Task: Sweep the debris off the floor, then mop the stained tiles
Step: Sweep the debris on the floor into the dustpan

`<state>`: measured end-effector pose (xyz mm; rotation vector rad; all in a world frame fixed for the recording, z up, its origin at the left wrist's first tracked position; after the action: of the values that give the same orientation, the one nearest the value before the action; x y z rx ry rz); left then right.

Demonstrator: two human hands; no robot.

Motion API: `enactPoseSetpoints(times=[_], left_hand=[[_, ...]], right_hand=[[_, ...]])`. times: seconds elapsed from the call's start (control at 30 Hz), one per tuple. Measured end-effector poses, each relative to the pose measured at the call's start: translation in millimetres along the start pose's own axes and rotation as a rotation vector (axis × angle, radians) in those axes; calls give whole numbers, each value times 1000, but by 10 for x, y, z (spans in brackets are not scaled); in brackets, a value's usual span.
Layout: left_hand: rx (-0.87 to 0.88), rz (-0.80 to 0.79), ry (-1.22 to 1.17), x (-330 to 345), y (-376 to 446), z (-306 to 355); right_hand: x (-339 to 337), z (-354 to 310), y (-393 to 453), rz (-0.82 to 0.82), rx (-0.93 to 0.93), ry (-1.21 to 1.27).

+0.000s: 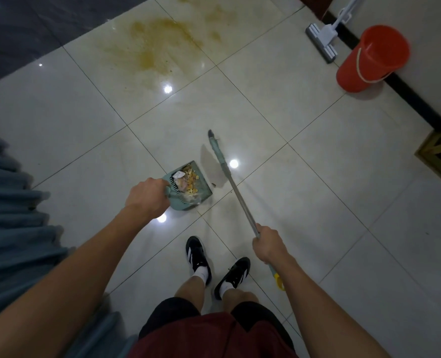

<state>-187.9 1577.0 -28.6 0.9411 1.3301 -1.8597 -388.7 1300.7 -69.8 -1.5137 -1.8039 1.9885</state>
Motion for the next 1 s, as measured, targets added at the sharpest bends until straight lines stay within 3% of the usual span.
enactPoseSetpoints(times=[0.13, 0.33, 0.53, 1.0], left_hand=[[-8, -1, 14, 37, 2, -91], [48, -37, 57, 256, -86, 94], [63, -45, 87, 297, -140, 180], [-5, -12, 58, 3, -142, -90]], right_hand=[[77, -61, 56, -50, 23, -62], [246, -48, 0, -169, 78, 326], [337, 80, -145, -169, 62, 398], [151, 4, -67, -19, -28, 88]])
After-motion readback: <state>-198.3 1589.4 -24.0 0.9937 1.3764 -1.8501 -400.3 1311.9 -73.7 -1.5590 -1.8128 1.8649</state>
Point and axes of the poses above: each hand's wrist, its own y-axis towards the middle knuckle, its own x-axis out of the palm, z = x × y, the point moved 1 cm from there along y, towards the middle knuckle, and after that the axes turned 8 degrees about -y, right-handed, at the moved point
